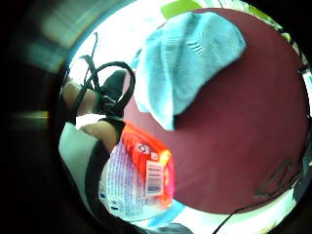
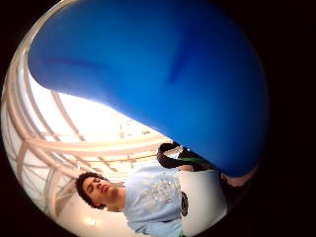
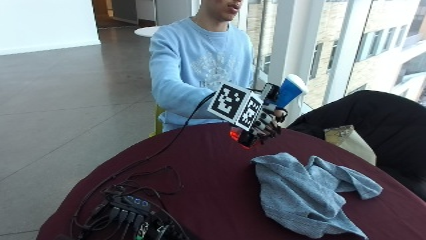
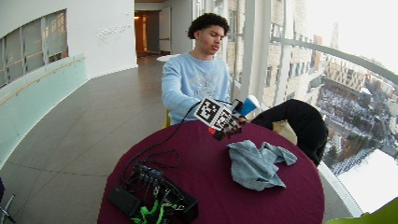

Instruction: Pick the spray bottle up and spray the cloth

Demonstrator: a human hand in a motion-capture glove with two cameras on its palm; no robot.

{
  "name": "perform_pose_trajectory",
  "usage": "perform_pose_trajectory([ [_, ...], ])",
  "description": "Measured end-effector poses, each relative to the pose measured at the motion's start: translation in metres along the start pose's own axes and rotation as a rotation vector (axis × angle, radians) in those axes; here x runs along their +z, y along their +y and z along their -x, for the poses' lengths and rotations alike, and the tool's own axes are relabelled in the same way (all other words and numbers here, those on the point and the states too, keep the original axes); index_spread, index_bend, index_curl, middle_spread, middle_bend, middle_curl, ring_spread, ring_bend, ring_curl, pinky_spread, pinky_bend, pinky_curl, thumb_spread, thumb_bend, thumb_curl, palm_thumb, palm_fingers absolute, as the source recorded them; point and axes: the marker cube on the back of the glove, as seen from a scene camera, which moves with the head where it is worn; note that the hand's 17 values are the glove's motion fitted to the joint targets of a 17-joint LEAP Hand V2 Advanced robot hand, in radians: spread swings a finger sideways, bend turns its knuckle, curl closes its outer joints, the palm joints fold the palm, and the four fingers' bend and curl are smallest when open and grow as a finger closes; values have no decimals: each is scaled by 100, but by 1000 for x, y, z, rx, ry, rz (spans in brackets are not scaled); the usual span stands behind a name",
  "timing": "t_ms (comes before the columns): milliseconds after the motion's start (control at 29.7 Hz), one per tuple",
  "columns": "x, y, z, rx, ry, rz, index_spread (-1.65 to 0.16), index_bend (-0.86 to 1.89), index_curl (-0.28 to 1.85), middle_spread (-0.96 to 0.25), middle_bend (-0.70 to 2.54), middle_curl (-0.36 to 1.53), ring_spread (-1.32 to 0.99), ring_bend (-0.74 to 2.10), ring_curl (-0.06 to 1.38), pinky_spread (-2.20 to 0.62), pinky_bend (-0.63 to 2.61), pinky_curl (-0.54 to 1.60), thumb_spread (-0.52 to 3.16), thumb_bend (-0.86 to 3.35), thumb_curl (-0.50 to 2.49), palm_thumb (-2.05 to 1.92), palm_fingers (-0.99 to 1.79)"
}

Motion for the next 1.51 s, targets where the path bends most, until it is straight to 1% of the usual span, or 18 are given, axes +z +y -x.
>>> perform_pose_trajectory([
  [168,34,-1,26,-163,-66,-57,-18,12,32,-5,35,46,0,53,38,8,33,37,87,-3,59,84,114],
  [370,89,1,52,-325,-137,-80,-18,13,32,-6,35,46,0,52,39,8,33,37,86,-3,59,83,114],
  [572,146,6,71,-469,-191,-88,-19,13,32,-6,35,46,0,52,39,7,33,37,85,-3,60,83,114],
  [673,168,7,77,-512,-209,-85,-19,13,33,-6,34,46,-1,52,39,7,34,37,85,-3,60,83,113],
  [875,199,6,73,-537,-220,-66,-20,13,33,-7,33,46,-2,50,38,6,33,37,85,-3,60,83,111],
  [1110,214,6,67,-533,-227,-55,-20,13,33,-7,33,46,-2,49,38,6,32,37,85,-3,60,83,111],
  [1346,214,3,60,-479,-249,-35,-21,12,33,-7,32,46,-3,47,38,6,32,37,91,-3,58,81,110],
  [1514,203,21,42,-476,-170,-22,-26,7,31,-8,27,45,-4,46,39,7,32,38,99,-4,53,74,95],
])
